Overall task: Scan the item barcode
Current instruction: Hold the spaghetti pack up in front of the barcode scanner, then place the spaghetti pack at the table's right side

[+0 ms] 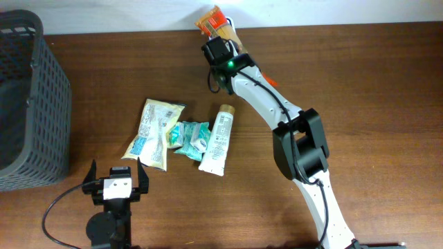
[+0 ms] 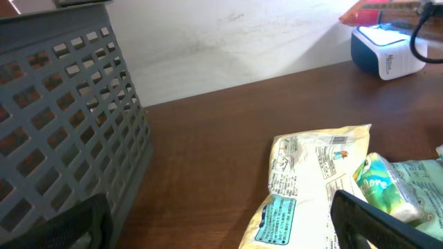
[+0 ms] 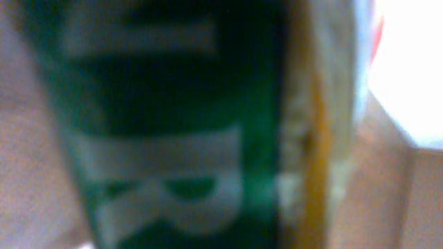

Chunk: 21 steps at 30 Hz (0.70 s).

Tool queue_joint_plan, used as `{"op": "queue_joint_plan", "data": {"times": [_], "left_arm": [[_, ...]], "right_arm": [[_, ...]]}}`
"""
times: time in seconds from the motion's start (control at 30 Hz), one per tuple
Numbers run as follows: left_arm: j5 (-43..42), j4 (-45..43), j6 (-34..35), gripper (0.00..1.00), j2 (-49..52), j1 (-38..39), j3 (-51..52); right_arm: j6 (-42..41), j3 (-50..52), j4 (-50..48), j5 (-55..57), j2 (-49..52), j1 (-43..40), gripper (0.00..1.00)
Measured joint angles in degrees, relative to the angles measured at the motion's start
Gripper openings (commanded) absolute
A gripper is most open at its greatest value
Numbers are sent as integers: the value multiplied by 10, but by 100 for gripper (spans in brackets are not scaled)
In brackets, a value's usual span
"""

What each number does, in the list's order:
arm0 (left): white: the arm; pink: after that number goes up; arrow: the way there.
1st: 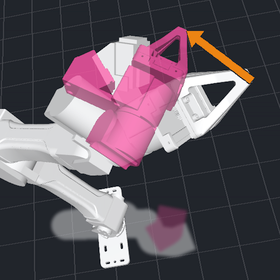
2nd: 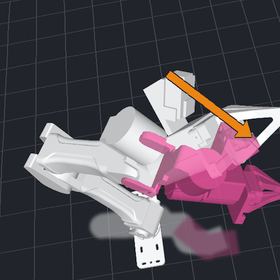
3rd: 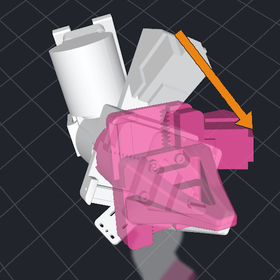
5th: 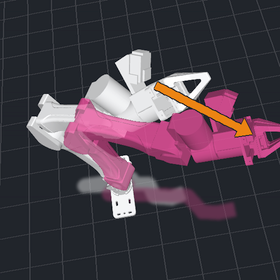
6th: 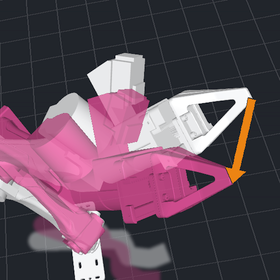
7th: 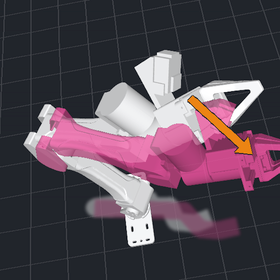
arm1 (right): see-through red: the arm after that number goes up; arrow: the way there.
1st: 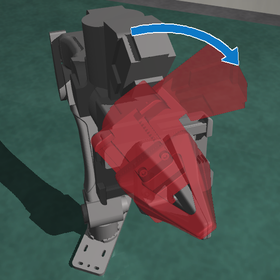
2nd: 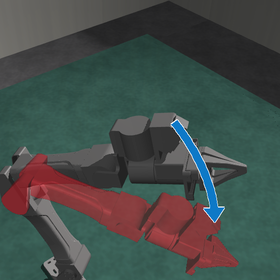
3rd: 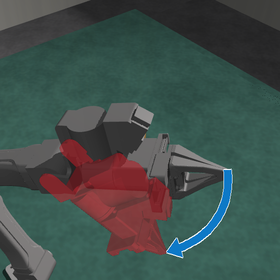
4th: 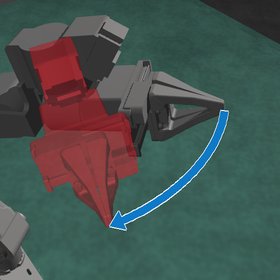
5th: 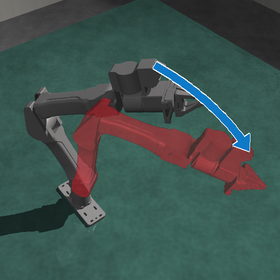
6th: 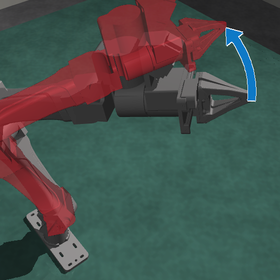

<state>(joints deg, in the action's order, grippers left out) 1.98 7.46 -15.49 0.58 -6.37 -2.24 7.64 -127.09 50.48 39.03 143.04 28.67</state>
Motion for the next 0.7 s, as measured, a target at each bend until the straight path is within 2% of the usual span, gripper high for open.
{"op": "queue_joint_plan", "data": {"times": [0.1,0.17,0.23,0.3,0.37,0.5,0.7], "left_arm": [[0,0,0,99,0,0,0],[0,0,0,99,0,0,0],[0,0,0,99,0,0,0],[0,0,0,99,0,0,0],[0,0,0,99,0,0,0],[0,0,0,99,0,0,0],[0,0,0,99,0,0,0]], "right_arm": [[-78,0,114,-128,-77,-8,4],[-136,-3,194,-208,-185,-30,4],[-190,-27,278,-250,-297,-87,4],[-218,-41,341,-254,-337,-147,4],[-252,-29,396,-254,-325,-212,4],[-265,70,377,-266,-269,-263,4],[-267,262,238,-283,-265,-329,4]]}}
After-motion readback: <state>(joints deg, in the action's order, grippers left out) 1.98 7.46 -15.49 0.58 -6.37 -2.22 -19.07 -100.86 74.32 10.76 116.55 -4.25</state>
